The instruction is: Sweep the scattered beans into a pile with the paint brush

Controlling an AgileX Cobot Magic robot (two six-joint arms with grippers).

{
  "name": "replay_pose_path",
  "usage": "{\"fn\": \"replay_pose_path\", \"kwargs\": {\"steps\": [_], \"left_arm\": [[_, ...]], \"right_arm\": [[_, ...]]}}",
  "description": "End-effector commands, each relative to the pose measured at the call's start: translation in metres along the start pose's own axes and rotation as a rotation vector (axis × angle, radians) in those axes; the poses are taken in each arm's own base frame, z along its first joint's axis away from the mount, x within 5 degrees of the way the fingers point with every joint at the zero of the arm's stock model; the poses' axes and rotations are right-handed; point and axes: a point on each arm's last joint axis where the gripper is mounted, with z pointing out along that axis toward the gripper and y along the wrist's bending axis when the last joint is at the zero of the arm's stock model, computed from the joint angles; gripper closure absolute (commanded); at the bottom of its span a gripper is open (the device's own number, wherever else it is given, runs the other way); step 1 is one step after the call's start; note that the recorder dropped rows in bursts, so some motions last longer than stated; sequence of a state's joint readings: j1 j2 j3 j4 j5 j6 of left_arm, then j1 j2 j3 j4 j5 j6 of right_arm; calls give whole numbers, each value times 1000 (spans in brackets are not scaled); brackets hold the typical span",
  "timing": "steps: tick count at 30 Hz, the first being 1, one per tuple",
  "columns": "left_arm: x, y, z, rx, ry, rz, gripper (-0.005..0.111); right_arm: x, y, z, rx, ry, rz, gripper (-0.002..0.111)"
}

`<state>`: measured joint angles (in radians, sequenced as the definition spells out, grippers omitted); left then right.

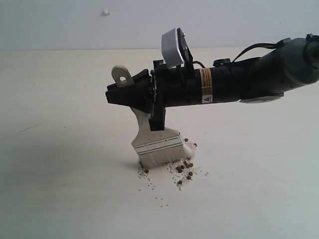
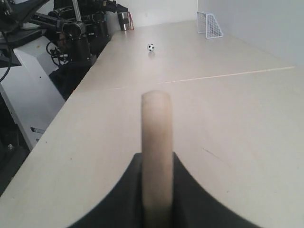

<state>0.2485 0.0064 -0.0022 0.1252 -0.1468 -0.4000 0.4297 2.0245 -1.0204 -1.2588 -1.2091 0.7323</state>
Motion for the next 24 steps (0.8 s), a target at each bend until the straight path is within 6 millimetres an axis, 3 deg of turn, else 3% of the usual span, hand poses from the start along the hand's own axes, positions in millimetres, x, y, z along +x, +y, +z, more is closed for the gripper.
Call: {"fn": "replay_pose_path", "kwargs": {"steps": [1,8,12,16,24], "left_arm": [[0,0,-1,-1,-6,-1,107],[0,0,-1,-1,-6,-1,107],[0,0,-1,-1,-6,-1,107],[0,0,-1,-1,-6,-1,107],[0,0,-1,-1,-6,-1,107]], "right_arm": [[-20,0,-1,-5,-38,36,108],[-38,9,-7,10,-73,91,108],[-21,17,-12,54,-82,180,108],[13,38,-23,99,-38,262,108],[26,36,-25,151,-41,257,108]]}}
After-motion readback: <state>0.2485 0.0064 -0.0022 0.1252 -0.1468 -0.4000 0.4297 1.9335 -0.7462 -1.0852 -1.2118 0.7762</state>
